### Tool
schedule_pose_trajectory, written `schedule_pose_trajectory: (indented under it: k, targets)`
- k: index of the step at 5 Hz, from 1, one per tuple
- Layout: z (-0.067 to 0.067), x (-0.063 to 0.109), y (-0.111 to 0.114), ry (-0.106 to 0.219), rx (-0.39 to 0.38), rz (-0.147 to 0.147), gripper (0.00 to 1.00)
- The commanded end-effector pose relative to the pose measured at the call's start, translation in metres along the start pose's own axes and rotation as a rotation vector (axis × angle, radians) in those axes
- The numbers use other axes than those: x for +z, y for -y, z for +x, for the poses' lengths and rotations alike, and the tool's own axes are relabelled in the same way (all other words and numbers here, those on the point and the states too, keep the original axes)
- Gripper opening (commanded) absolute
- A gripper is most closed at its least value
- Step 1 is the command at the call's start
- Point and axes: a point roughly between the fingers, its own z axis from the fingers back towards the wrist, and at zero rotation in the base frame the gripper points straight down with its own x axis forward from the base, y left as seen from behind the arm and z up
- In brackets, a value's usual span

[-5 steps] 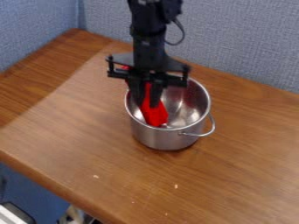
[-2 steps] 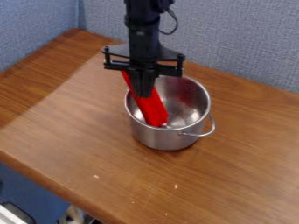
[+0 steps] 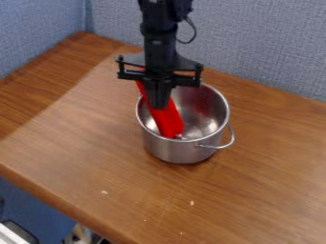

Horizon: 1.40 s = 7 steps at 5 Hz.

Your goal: Put the red object in the metal pot

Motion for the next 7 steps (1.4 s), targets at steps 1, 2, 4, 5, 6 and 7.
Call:
schedule_pose_trajectory:
  k: [1,2,4,5,6,7]
  targets:
    - [0.012,0.020,0.001,0.053,0.015,-0.032,0.00]
    - [0.012,0.017,0.000,0.046,0.016,-0.021,1.00]
    - [0.009,0.016,-0.002,0.028,0.017,0.003,1.00]
    - [0.008,0.018,-0.003,0.023,0.017,0.013,1.00]
    - [0.006,0.022,-0.005,0.020,0.018,0.022,1.00]
    - [0.004,0.027,-0.006,0.017,0.019,0.030,1.00]
